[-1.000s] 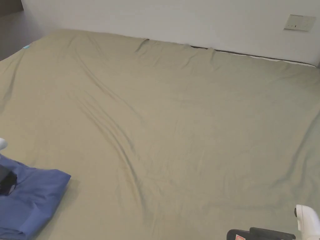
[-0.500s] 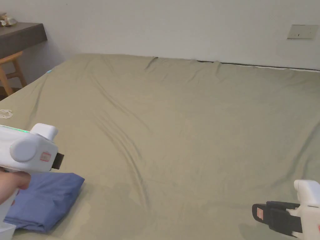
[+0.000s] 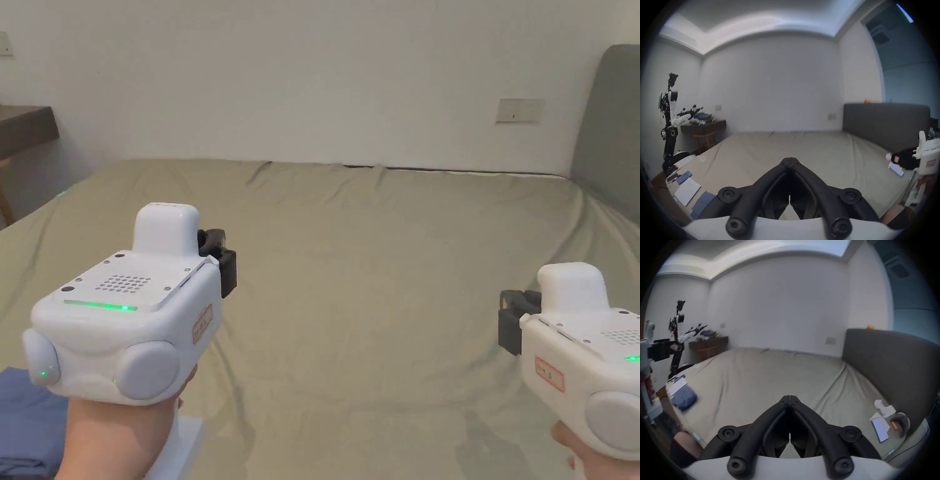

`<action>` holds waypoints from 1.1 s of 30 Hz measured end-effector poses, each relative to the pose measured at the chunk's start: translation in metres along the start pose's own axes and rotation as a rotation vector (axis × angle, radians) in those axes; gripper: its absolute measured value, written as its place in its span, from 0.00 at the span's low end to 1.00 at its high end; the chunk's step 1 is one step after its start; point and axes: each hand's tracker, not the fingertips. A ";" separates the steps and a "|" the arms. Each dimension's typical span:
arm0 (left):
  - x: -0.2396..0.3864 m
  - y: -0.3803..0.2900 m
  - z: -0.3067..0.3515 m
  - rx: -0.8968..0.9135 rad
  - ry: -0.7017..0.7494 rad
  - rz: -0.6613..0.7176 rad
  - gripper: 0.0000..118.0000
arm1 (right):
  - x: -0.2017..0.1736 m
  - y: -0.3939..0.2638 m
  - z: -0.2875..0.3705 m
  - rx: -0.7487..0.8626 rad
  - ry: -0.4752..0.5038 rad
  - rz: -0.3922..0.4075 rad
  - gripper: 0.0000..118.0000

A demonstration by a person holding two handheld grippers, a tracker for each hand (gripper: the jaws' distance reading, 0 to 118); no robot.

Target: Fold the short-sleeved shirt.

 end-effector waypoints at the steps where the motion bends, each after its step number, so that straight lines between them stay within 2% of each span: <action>1: 0.008 0.002 0.008 0.035 -0.015 0.003 0.00 | 0.000 0.000 0.007 0.031 -0.025 -0.003 0.02; 6: 0.017 -0.013 0.041 0.035 -0.032 -0.056 0.00 | 0.000 -0.024 0.047 0.151 -0.121 0.074 0.02; 8: 0.012 -0.025 0.047 0.059 -0.005 -0.056 0.00 | 0.005 -0.029 0.053 0.147 -0.122 0.058 0.02; 11: 0.006 -0.044 0.058 0.118 0.025 0.015 0.00 | 0.014 -0.033 0.054 0.136 -0.153 0.022 0.02; 13: 0.004 -0.051 0.066 0.153 0.061 0.100 0.00 | 0.015 -0.044 0.057 0.155 -0.197 0.036 0.02; 14: 0.005 -0.053 0.066 0.143 0.071 0.086 0.00 | 0.016 -0.046 0.057 0.160 -0.210 0.037 0.02; 18: 0.017 -0.063 0.061 0.141 0.051 -0.066 0.00 | 0.016 -0.052 0.057 0.158 -0.216 0.001 0.02; 20: 0.024 -0.070 0.059 0.150 0.035 -0.090 0.00 | 0.014 -0.053 0.058 0.168 -0.214 0.002 0.02; 23: 0.037 -0.071 0.059 0.151 0.026 -0.094 0.00 | 0.010 -0.054 0.060 0.181 -0.223 0.032 0.02; 30: 0.043 -0.065 0.061 0.159 0.003 -0.080 0.00 | 0.006 -0.063 0.060 0.167 -0.234 0.020 0.03; 33: 0.038 -0.066 0.059 0.147 0.011 -0.049 0.00 | 0.005 -0.064 0.059 0.158 -0.228 0.014 0.09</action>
